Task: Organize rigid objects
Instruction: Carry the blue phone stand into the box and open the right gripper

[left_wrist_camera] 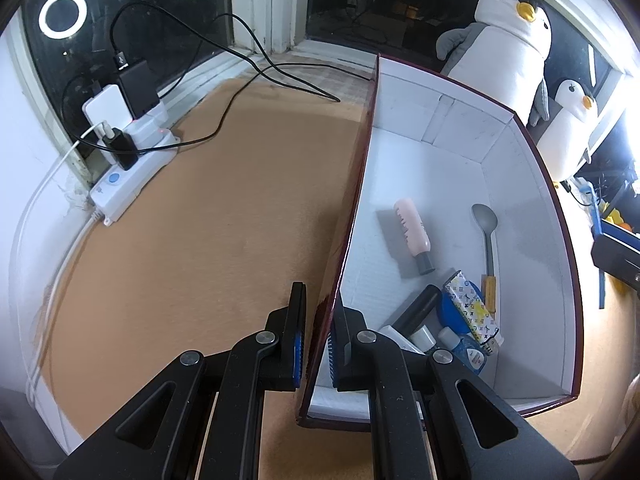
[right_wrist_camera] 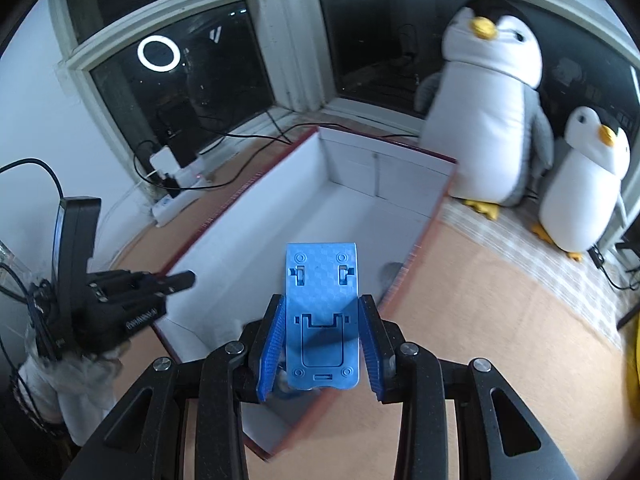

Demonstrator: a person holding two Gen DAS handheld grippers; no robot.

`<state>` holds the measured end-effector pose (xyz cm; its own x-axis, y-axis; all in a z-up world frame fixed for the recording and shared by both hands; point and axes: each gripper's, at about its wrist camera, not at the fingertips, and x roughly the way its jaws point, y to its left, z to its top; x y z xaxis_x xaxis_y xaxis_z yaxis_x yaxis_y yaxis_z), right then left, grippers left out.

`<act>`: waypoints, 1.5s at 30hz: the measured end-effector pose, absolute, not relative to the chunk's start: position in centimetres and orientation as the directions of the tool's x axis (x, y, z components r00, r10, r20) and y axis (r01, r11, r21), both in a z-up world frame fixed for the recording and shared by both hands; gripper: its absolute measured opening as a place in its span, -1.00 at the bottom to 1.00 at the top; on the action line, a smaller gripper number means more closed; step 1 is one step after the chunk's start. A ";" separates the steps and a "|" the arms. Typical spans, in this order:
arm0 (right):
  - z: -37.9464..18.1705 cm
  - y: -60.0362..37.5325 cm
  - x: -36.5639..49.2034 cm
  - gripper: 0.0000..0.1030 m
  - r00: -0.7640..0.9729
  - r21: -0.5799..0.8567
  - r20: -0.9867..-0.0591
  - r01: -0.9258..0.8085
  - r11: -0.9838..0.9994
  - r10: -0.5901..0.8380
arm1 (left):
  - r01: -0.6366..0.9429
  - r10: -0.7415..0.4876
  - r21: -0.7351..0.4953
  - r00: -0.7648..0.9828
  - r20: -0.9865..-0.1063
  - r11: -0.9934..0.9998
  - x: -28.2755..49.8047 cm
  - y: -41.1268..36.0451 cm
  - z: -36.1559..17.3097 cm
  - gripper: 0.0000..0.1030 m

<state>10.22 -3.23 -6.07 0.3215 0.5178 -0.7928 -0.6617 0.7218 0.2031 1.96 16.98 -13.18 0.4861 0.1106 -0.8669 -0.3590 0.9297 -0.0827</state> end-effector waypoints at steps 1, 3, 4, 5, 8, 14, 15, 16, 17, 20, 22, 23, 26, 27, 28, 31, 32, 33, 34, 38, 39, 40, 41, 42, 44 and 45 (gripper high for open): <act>-6.1 -2.7 10.2 -0.37 0.321 0.200 -0.794 -0.663 0.722 0.515 | -0.357 0.109 -0.083 0.487 -0.867 0.930 2.0 17.0 -13.2 -0.84; -6.5 -1.9 10.2 -0.37 0.319 0.194 -0.803 -0.659 0.727 0.504 | -0.356 0.106 -0.086 0.487 -0.867 0.931 2.0 17.1 -13.3 -0.84; -6.8 -1.7 10.3 -0.37 0.318 0.193 -0.806 -0.656 0.730 0.499 | -0.355 0.104 -0.088 0.488 -0.867 0.931 2.0 17.1 -13.3 -0.84; -7.1 -1.4 10.4 -0.37 0.315 0.192 -0.812 -0.651 0.734 0.492 | -0.355 0.104 -0.088 0.488 -0.867 0.931 2.0 17.1 -13.3 -0.84; -7.9 -0.5 10.6 -0.37 0.311 0.179 -0.826 -0.646 0.742 0.470 | -0.352 0.103 -0.088 0.489 -0.866 0.932 2.1 17.1 -13.3 -0.84; -9.0 1.0 10.9 -0.37 0.307 0.146 -0.848 -0.650 0.746 0.433 | -0.351 0.104 -0.086 0.488 -0.867 0.932 2.1 17.1 -13.4 -0.84; -9.2 1.2 10.9 -0.36 0.304 0.143 -0.851 -0.650 0.746 0.429 | -0.351 0.103 -0.086 0.487 -0.867 0.932 2.1 17.1 -13.4 -0.84; -9.4 1.3 10.9 -0.36 0.302 0.142 -0.853 -0.651 0.746 0.426 | -0.351 0.103 -0.086 0.486 -0.868 0.932 2.1 17.1 -13.4 -0.84; -9.4 1.3 11.0 -0.36 0.301 0.139 -0.854 -0.652 0.745 0.423 | -0.351 0.104 -0.085 0.486 -0.868 0.932 2.1 17.1 -13.4 -0.84; -9.7 1.5 11.0 -0.36 0.302 0.129 -0.858 -0.658 0.742 0.417 | -0.352 0.105 -0.083 0.485 -0.868 0.932 2.2 17.1 -13.4 -0.84; -9.8 1.5 11.1 -0.36 0.297 0.131 -0.860 -0.658 0.742 0.416 | -0.353 0.107 -0.081 0.482 -0.870 0.932 2.2 17.1 -13.5 -0.84; -9.9 1.5 11.1 -0.36 0.297 0.131 -0.860 -0.656 0.743 0.415 | -0.353 0.107 -0.080 0.481 -0.870 0.932 2.2 17.1 -13.5 -0.84; -9.9 1.4 11.2 -0.36 0.300 0.131 -0.858 -0.656 0.743 0.416 | -0.352 0.108 -0.078 0.479 -0.871 0.933 2.2 17.1 -13.5 -0.84; -9.9 1.4 11.2 -0.35 0.301 0.129 -0.859 -0.656 0.743 0.415 | -0.352 0.109 -0.077 0.479 -0.871 0.933 2.2 17.1 -13.5 -0.84; -9.9 1.4 11.3 -0.35 0.299 0.132 -0.858 -0.657 0.743 0.417 | -0.352 0.110 -0.075 0.479 -0.871 0.933 2.2 17.0 -13.5 -0.84; -9.8 1.3 11.3 -0.25 0.305 0.132 -0.854 -0.656 0.743 0.421 | -0.353 0.112 -0.074 0.478 -0.871 0.933 2.2 17.0 -13.5 -0.84; -9.8 1.3 11.3 -0.15 0.308 0.130 -0.853 -0.656 0.743 0.421 | -0.352 0.111 -0.074 0.477 -0.872 0.933 2.2 17.0 -13.5 -0.84; -9.7 1.3 11.3 -0.05 0.310 0.129 -0.852 -0.657 0.743 0.421 | -0.352 0.111 -0.074 0.476 -0.872 0.933 2.3 17.0 -13.5 -0.84; -9.7 1.3 11.3 0.00 0.309 0.128 -0.852 -0.658 0.742 0.422 | -0.352 0.112 -0.073 0.475 -0.873 0.933 2.3 17.0 -13.5 -0.84; -9.5 1.3 11.2 0.14 0.313 0.125 -0.850 -0.661 0.740 0.423 | -0.352 0.112 -0.071 0.473 -0.874 0.933 2.3 17.0 -13.5 -0.84; -9.5 1.3 11.1 0.15 0.315 0.125 -0.849 -0.661 0.740 0.424 | -0.352 0.112 -0.070 0.472 -0.874 0.933 2.3 17.0 -13.6 -0.84; -9.4 1.3 11.1 0.16 0.317 0.125 -0.848 -0.659 0.742 0.425 | -0.352 0.112 -0.070 0.472 -0.875 0.933 2.4 17.0 -13.6 -0.84; -9.3 1.3 11.1 0.17 0.318 0.126 -0.848 -0.658 0.743 0.425 | -0.353 0.112 -0.070 0.471 -0.875 0.933 2.4 17.1 -13.6 -0.84; -9.3 1.2 11.1 0.18 0.318 0.127 -0.847 -0.657 0.743 0.426 | -0.353 0.112 -0.071 0.471 -0.875 0.933 2.4 17.1 -13.6 -0.84; -9.0 1.0 11.1 0.19 0.323 0.126 -0.845 -0.654 0.746 0.426 | -0.352 0.112 -0.070 0.471 -0.875 0.933 2.4 17.1 -13.6 -0.84; -8.9 0.9 11.1 0.22 0.326 0.125 -0.843 -0.655 0.746 0.428 | -0.353 0.112 -0.070 0.470 -0.875 0.933 2.4 17.1 -13.6 -0.84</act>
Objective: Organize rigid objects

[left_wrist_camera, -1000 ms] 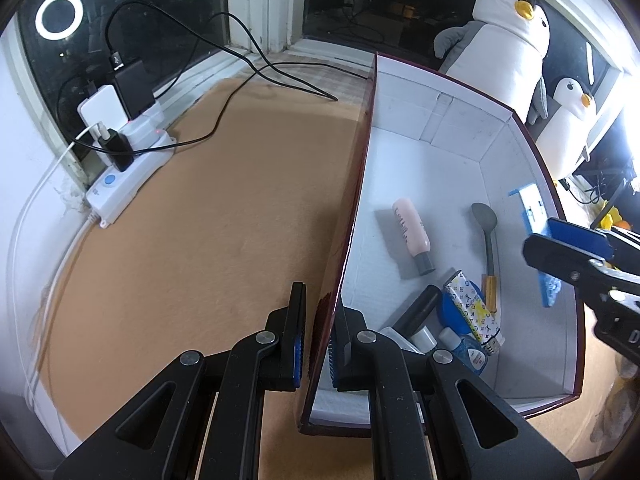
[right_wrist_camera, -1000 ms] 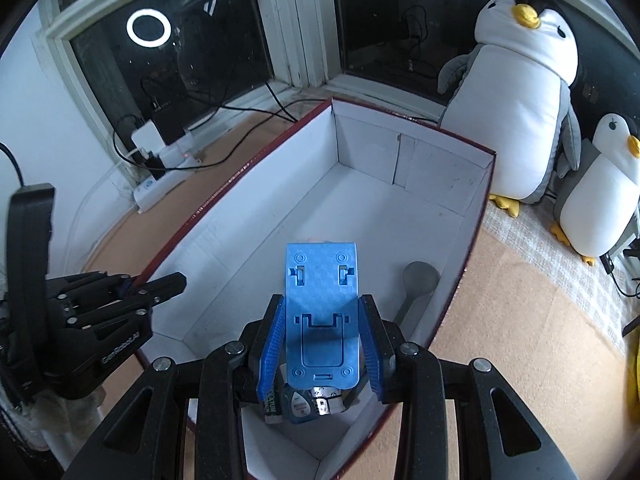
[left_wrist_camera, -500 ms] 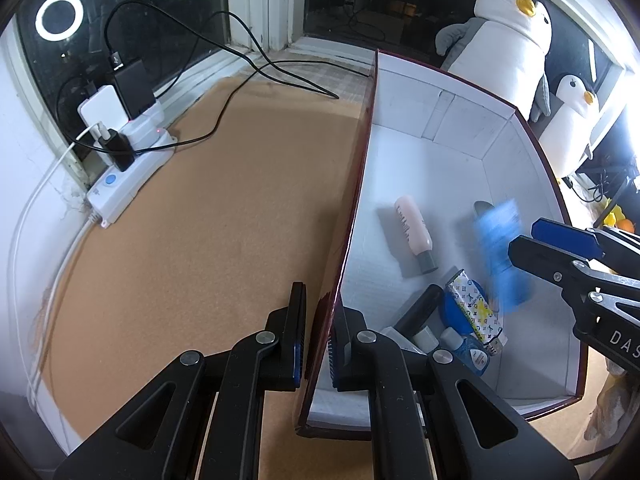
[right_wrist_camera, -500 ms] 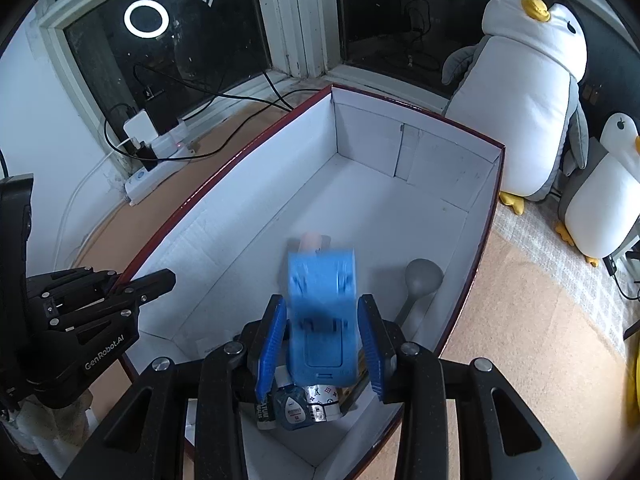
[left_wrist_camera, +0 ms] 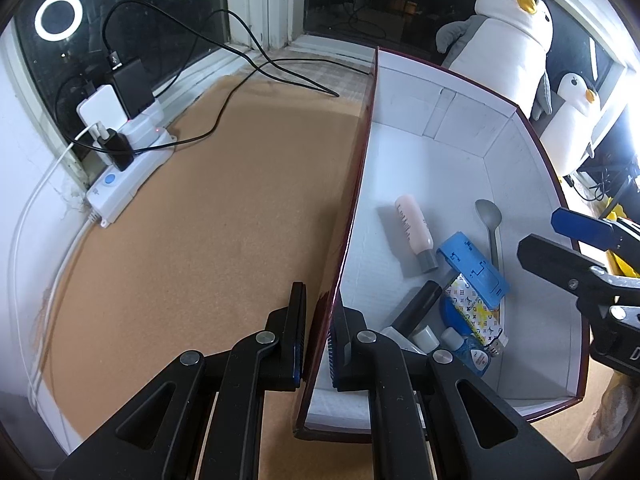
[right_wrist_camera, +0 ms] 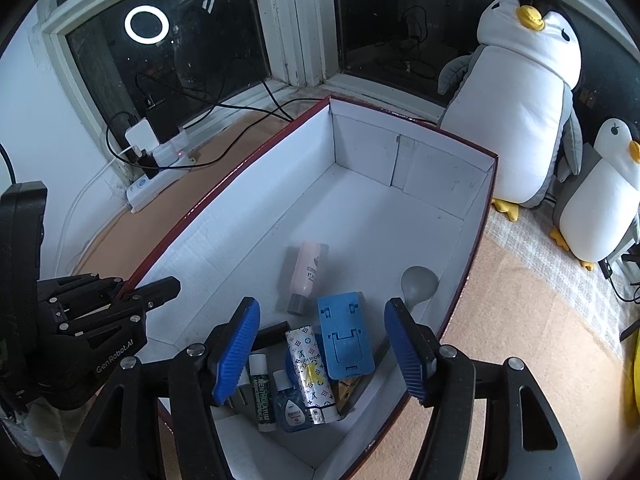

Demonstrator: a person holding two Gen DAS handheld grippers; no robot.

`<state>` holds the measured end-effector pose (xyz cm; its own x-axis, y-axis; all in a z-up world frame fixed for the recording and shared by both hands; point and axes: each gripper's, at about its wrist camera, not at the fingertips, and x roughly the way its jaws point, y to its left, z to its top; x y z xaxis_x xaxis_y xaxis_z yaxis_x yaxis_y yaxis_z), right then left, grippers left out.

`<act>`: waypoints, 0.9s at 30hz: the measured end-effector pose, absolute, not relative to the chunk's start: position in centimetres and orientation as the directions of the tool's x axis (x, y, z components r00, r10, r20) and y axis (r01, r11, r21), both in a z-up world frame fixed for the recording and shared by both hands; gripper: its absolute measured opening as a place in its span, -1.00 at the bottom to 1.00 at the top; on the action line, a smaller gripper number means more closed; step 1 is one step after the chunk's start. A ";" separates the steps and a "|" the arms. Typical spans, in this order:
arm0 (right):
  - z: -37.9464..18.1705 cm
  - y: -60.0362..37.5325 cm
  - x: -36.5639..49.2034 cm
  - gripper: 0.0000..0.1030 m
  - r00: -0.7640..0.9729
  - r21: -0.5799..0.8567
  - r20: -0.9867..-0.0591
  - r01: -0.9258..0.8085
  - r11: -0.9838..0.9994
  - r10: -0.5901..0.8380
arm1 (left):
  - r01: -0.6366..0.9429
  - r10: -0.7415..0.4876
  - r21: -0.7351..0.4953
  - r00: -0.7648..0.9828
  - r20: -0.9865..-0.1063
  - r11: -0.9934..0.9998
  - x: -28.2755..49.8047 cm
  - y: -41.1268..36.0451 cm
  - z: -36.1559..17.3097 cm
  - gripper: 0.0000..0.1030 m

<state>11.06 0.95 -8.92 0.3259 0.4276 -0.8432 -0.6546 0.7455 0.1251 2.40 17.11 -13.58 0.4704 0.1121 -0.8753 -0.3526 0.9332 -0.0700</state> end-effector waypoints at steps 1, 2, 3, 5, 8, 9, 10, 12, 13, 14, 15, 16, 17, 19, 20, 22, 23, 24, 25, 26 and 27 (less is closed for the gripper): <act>-8.8 0.8 11.0 0.23 0.330 0.124 -0.841 -0.654 0.746 0.429 | -0.353 0.112 -0.070 0.470 -0.875 0.933 2.4 17.1 -13.6 -0.84; -8.7 0.7 11.0 0.25 0.333 0.124 -0.839 -0.652 0.748 0.430 | -0.353 0.112 -0.070 0.471 -0.875 0.933 2.4 17.1 -13.6 -0.84; -8.6 0.6 11.0 0.25 0.336 0.123 -0.838 -0.651 0.749 0.430 | -0.353 0.113 -0.069 0.471 -0.875 0.933 2.4 17.1 -13.6 -0.84; -8.4 0.3 10.9 0.26 0.340 0.124 -0.836 -0.648 0.751 0.431 | -0.352 0.114 -0.068 0.470 -0.875 0.933 2.4 17.1 -13.6 -0.84; -8.1 -0.3 10.9 0.26 0.346 0.130 -0.832 -0.639 0.758 0.434 | -0.352 0.115 -0.066 0.470 -0.875 0.934 2.4 17.2 -13.5 -0.84; -8.1 -0.5 10.9 0.26 0.347 0.131 -0.831 -0.637 0.760 0.435 | -0.353 0.115 -0.067 0.469 -0.875 0.933 2.4 17.1 -13.6 -0.84; -8.0 -0.7 10.8 0.26 0.349 0.132 -0.830 -0.635 0.761 0.435 | -0.353 0.115 -0.067 0.470 -0.875 0.933 2.3 17.1 -13.5 -0.84; -7.8 -1.1 10.7 0.26 0.352 0.133 -0.828 -0.631 0.764 0.435 | -0.353 0.116 -0.066 0.470 -0.875 0.933 2.3 17.0 -13.4 -0.84; -7.7 -1.3 10.6 0.26 0.355 0.133 -0.827 -0.630 0.765 0.436 | -0.353 0.116 -0.066 0.470 -0.875 0.933 2.3 17.0 -13.4 -0.84; -7.6 -1.5 10.6 0.26 0.357 0.134 -0.826 -0.628 0.767 0.436 | -0.353 0.116 -0.066 0.471 -0.875 0.933 2.2 17.0 -13.3 -0.84; -7.5 -1.7 10.5 0.26 0.360 0.134 -0.825 -0.625 0.769 0.436 | -0.354 0.115 -0.068 0.471 -0.874 0.933 2.2 17.0 -13.2 -0.84; -7.4 -2.0 10.4 0.26 0.364 0.135 -0.823 -0.621 0.772 0.437 | -0.355 0.114 -0.070 0.472 -0.874 0.932 2.1 16.9 -13.2 -0.84; -7.3 -2.2 10.3 0.26 0.366 0.135 -0.822 -0.618 0.774 0.436 | -0.354 0.115 -0.070 0.475 -0.872 0.933 2.0 16.9 -13.0 -0.84; -7.1 -2.7 10.1 0.26 0.372 0.135 -0.821 -0.610 0.781 0.433 | -0.353 0.118 -0.067 0.477 -0.871 0.933 2.0 16.8 -12.8 -0.84; -7.0 -2.9 10.0 0.26 0.376 0.135 -0.820 -0.606 0.784 0.432 | -0.354 0.118 -0.068 0.479 -0.870 0.933 1.9 16.8 -12.7 -0.83; -6.7 -3.5 9.8 0.26 0.385 0.132 -0.818 -0.599 0.790 0.428 | -0.352 0.116 -0.072 0.484 -0.867 0.933 1.8 16.7 -12.4 -0.74; -6.6 -3.7 9.6 0.27 0.389 0.130 -0.816 -0.596 0.792 0.427 | -0.349 0.116 -0.072 0.488 -0.865 0.934 1.7 16.6 -12.3 -0.73; -6.4 -3.9 9.4 0.28 0.396 0.126 -0.814 -0.593 0.795 0.425 | -0.346 0.118 -0.070 0.492 -0.863 0.936 1.7 16.5 -12.1 -0.72; -6.2 -4.3 9.2 0.29 0.407 0.118 -0.811 -0.590 0.799 0.420 | -0.343 0.121 -0.067 0.497 -0.860 0.937 1.6 16.4 -11.8 -0.69; -5.9 -4.7 9.0 0.32 0.418 0.112 -0.807 -0.585 0.803 0.417 | -0.342 0.123 -0.065 0.501 -0.857 0.937 1.5 16.4 -11.6 -0.67; -5.7 -5.0 9.0 0.34 0.424 0.110 -0.804 -0.582 0.806 0.416 | -0.344 0.128 -0.064 0.507 -0.853 0.937 1.4 16.3 -11.4 -0.67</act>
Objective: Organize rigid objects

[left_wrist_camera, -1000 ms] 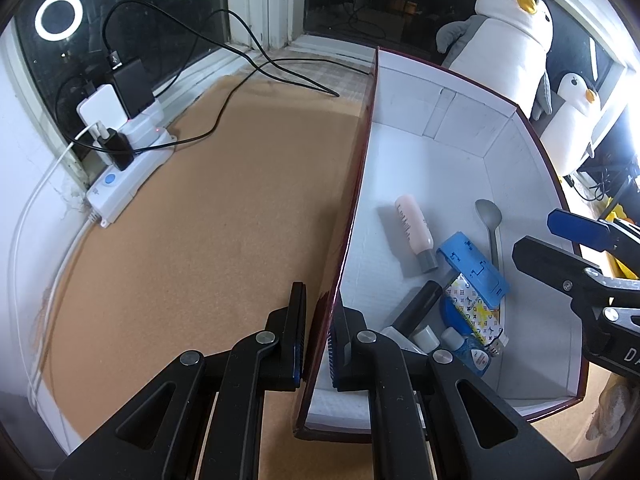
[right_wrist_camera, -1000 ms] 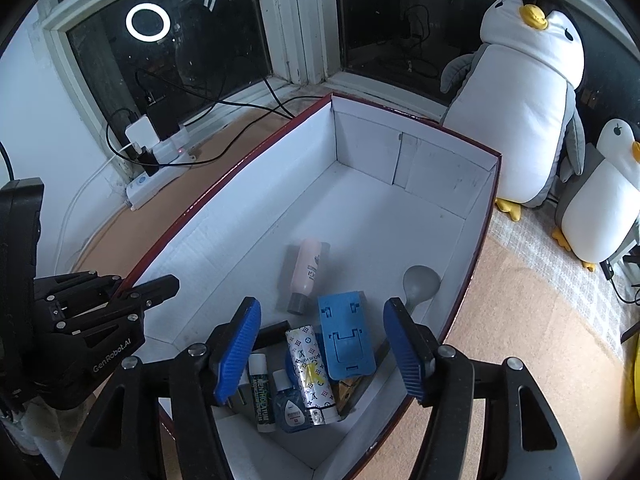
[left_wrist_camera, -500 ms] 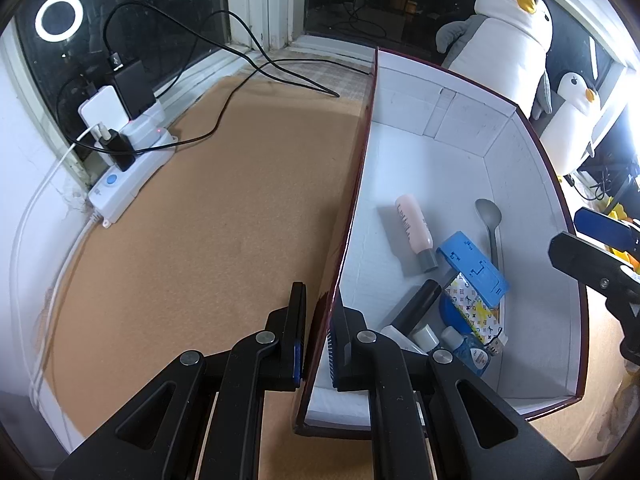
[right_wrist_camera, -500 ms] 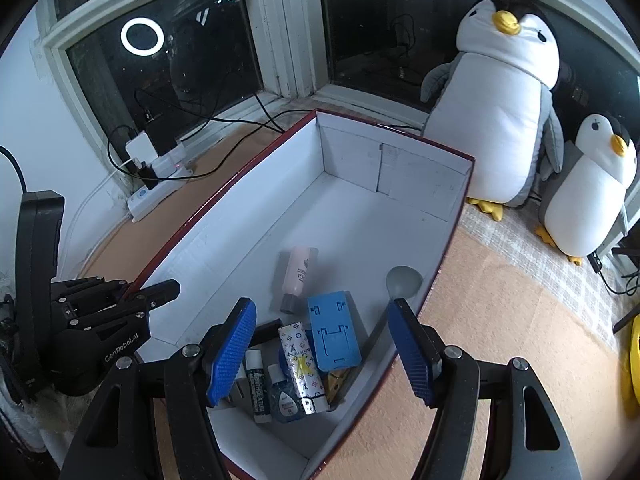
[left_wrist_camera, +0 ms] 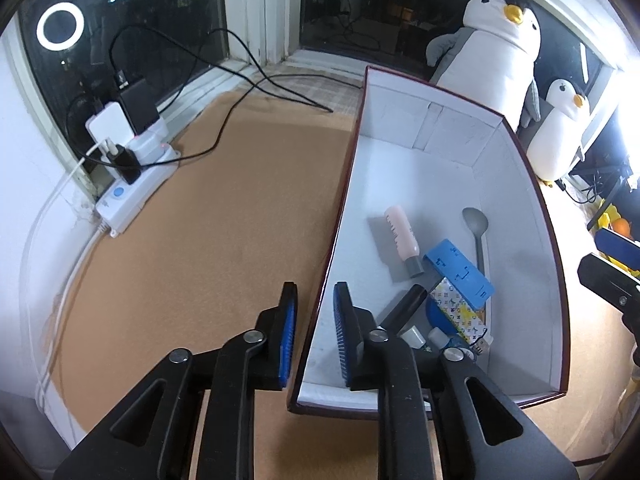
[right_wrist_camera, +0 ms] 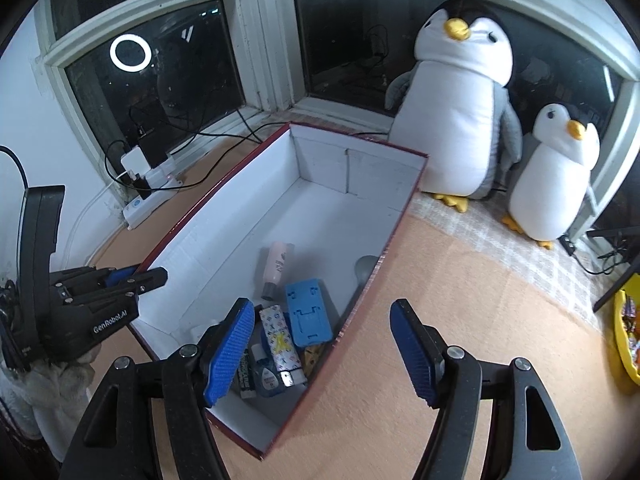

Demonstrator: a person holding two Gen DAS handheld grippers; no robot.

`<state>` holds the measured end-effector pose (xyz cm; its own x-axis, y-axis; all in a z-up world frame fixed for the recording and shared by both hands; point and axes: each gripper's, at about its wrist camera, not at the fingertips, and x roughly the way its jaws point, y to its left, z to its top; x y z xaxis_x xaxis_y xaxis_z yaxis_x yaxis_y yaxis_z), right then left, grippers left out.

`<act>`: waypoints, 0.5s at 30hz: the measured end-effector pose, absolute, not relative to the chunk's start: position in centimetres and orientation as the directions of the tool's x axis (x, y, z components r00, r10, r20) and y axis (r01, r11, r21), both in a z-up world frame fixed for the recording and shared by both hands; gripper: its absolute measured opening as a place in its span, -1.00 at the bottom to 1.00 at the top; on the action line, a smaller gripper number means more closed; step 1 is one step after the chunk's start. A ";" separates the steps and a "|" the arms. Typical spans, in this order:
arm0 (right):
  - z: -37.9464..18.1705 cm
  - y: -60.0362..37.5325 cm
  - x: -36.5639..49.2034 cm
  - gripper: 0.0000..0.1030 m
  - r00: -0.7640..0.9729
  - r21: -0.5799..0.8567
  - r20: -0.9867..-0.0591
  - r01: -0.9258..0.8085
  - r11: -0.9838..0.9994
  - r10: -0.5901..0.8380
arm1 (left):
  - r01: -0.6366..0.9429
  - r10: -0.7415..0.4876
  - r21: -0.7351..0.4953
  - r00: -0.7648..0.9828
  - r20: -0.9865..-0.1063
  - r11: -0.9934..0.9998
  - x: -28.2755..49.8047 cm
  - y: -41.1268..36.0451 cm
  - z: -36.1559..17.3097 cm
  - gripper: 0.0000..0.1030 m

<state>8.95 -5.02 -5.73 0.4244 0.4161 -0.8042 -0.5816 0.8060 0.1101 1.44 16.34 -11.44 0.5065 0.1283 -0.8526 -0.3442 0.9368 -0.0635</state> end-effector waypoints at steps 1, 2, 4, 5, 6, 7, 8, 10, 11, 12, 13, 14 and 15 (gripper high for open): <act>-5.5 -5.4 8.8 0.36 0.434 0.108 -0.800 -0.576 0.810 0.415 | -0.346 0.132 -0.062 0.510 -0.850 0.936 1.4 16.3 -11.3 -0.67; -5.2 -5.8 8.6 0.38 0.441 0.110 -0.795 -0.571 0.814 0.417 | -0.346 0.135 -0.061 0.514 -0.847 0.936 1.3 16.3 -11.1 -0.66; -4.7 -6.5 8.4 0.42 0.452 0.112 -0.788 -0.562 0.819 0.418 | -0.349 0.143 -0.058 0.522 -0.841 0.935 1.2 16.2 -10.7 -0.54; -4.6 -6.9 8.3 0.45 0.458 0.112 -0.785 -0.557 0.823 0.416 | -0.351 0.148 -0.057 0.528 -0.836 0.935 1.0 16.2 -10.4 -0.48; -4.4 -7.2 8.1 0.48 0.465 0.111 -0.783 -0.551 0.827 0.414 | -0.353 0.152 -0.056 0.534 -0.832 0.934 0.9 16.2 -10.1 -0.36; -4.2 -7.6 8.0 0.48 0.472 0.110 -0.779 -0.545 0.831 0.412 | -0.354 0.156 -0.055 0.539 -0.828 0.934 0.8 16.1 -9.9 -0.32; -4.1 -7.9 7.8 0.50 0.479 0.109 -0.776 -0.538 0.836 0.410 | -0.355 0.160 -0.053 0.544 -0.824 0.933 0.7 16.1 -9.6 -0.32; -3.8 -8.8 7.5 0.53 0.491 0.109 -0.772 -0.523 0.845 0.403 | -0.356 0.170 -0.047 0.553 -0.816 0.933 0.4 15.9 -9.0 -0.27; -3.7 -9.1 7.4 0.54 0.495 0.110 -0.771 -0.516 0.850 0.401 | -0.355 0.171 -0.047 0.558 -0.812 0.934 0.2 15.8 -8.7 -0.22; -3.6 -9.5 7.2 0.54 0.499 0.113 -0.770 -0.506 0.855 0.397 | -0.352 0.171 -0.049 0.565 -0.807 0.935 0.0 15.5 -8.3 -0.11; -3.5 -9.8 7.1 0.54 0.502 0.114 -0.769 -0.500 0.858 0.395 | -0.347 0.169 -0.051 0.573 -0.802 0.936 -0.2 15.2 -7.9 -0.01; -3.5 -10.1 6.9 0.55 0.506 0.114 -0.769 -0.494 0.862 0.391 | -0.341 0.167 -0.051 0.579 -0.798 0.939 -0.3 14.9 -7.7 0.04; -3.4 -10.4 6.7 0.56 0.511 0.112 -0.769 -0.485 0.867 0.385 | -0.333 0.164 -0.051 0.587 -0.793 0.942 -0.5 14.4 -7.2 0.10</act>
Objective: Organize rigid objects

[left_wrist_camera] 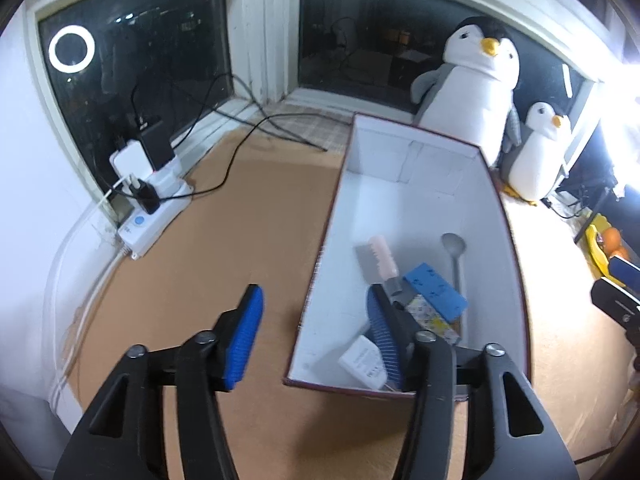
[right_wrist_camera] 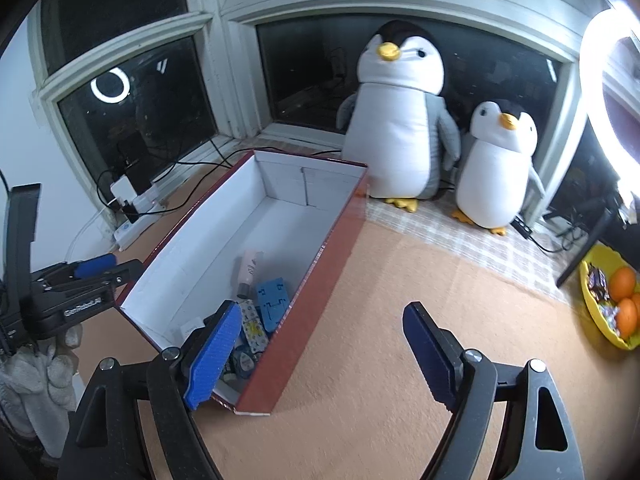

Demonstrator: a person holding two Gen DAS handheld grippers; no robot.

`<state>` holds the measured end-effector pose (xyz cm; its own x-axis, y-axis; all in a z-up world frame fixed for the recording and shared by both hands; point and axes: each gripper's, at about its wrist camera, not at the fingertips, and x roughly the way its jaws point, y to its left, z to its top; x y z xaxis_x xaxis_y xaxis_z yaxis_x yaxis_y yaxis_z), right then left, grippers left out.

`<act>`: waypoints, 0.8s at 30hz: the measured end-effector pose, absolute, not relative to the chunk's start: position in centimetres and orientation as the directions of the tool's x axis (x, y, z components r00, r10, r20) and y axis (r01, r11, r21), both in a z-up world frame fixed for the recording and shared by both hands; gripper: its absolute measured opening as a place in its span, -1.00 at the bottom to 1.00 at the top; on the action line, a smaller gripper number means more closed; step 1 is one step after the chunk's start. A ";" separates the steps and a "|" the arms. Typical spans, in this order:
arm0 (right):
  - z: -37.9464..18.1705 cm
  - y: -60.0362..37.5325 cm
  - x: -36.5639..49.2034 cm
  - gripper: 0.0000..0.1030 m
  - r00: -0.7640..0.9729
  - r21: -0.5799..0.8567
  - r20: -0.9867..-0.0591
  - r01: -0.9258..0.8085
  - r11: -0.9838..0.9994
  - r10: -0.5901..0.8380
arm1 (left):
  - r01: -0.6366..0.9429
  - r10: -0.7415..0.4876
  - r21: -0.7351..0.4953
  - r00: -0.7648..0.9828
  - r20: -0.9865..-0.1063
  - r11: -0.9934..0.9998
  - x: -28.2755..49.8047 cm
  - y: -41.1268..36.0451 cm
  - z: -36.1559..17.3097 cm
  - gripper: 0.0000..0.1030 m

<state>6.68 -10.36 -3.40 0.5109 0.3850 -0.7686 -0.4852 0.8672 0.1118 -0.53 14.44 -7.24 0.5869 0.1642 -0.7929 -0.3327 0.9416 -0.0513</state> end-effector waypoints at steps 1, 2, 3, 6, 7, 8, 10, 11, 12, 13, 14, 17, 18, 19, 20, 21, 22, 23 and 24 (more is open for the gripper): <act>-3.3 -10.7 6.4 0.56 0.517 0.108 -0.768 -0.476 0.873 0.377 | -0.325 0.161 -0.052 0.594 -0.788 0.944 -0.7 14.0 -6.9 0.15; -3.2 -10.9 6.2 0.57 0.523 0.105 -0.767 -0.469 0.877 0.372 | -0.316 0.155 -0.054 0.600 -0.785 0.947 -0.9 13.5 -6.6 0.17; -3.1 -11.2 5.9 0.57 0.530 0.102 -0.765 -0.460 0.882 0.365 | -0.307 0.148 -0.057 0.604 -0.783 0.950 -1.1 13.0 -6.4 0.21; -2.7 -12.2 5.1 0.57 0.556 0.096 -0.754 -0.435 0.895 0.351 | -0.289 0.129 -0.069 0.612 -0.780 0.955 -1.7 11.5 -5.7 0.33; -2.4 -12.6 4.7 0.57 0.565 0.095 -0.749 -0.426 0.900 0.346 | -0.287 0.126 -0.072 0.614 -0.779 0.955 -1.9 11.2 -5.6 0.35; -2.3 -12.9 4.6 0.57 0.570 0.096 -0.746 -0.421 0.902 0.345 | -0.284 0.124 -0.073 0.616 -0.778 0.956 -2.1 10.8 -5.4 0.36; -1.9 -13.5 4.1 0.58 0.579 0.105 -0.738 -0.410 0.906 0.348 | -0.265 0.113 -0.073 0.622 -0.775 0.961 -2.5 9.9 -4.9 0.39; -1.8 -13.8 4.0 0.58 0.581 0.111 -0.734 -0.407 0.907 0.351 | -0.253 0.107 -0.071 0.625 -0.773 0.965 -2.7 9.4 -4.6 0.39; -1.6 -14.1 3.9 0.59 0.584 0.117 -0.731 -0.403 0.908 0.353 | -0.242 0.105 -0.065 0.628 -0.771 0.968 -2.9 9.0 -4.4 0.39; -1.5 -14.4 3.7 0.59 0.587 0.119 -0.729 -0.399 0.909 0.353 | -0.235 0.105 -0.060 0.631 -0.769 0.970 -3.0 8.6 -4.2 0.41; -1.4 -14.5 3.6 0.59 0.590 0.117 -0.728 -0.396 0.911 0.350 | -0.229 0.103 -0.058 0.632 -0.768 0.972 -3.2 8.2 -4.0 0.45; -1.2 -14.9 3.0 0.59 0.598 0.112 -0.723 -0.393 0.913 0.346 | -0.221 0.099 -0.059 0.640 -0.762 0.973 -3.6 7.5 -3.6 0.57; -1.1 -15.0 2.9 0.59 0.598 0.110 -0.723 -0.395 0.912 0.346 | -0.221 0.098 -0.060 0.641 -0.761 0.973 -3.7 7.3 -3.4 0.57; -1.1 -15.0 2.7 0.60 0.601 0.104 -0.722 -0.398 0.912 0.344 | -0.221 0.096 -0.063 0.642 -0.761 0.973 -3.8 7.2 -3.3 0.57; -1.0 -15.0 2.5 0.60 0.604 0.095 -0.721 -0.399 0.912 0.339 | -0.222 0.095 -0.065 0.641 -0.761 0.973 -3.9 7.1 -3.1 0.57; -1.0 -15.0 2.4 0.60 0.608 0.087 -0.719 -0.402 0.911 0.337 | -0.222 0.092 -0.070 0.641 -0.762 0.972 -4.0 6.9 -3.0 0.57; -0.9 -15.0 2.2 0.60 0.609 0.086 -0.718 -0.403 0.911 0.337 | -0.220 0.088 -0.073 0.644 -0.760 0.973 -4.2 6.8 -2.9 0.57; -0.9 -15.0 2.1 0.60 0.608 0.089 -0.717 -0.405 0.910 0.341 | -0.218 0.089 -0.072 0.646 -0.758 0.973 -4.3 6.7 -2.8 0.57; -0.9 -15.0 2.1 0.60 0.606 0.093 -0.717 -0.408 0.908 0.345 | -0.219 0.095 -0.066 0.647 -0.756 0.973 -4.4 6.5 -2.7 0.57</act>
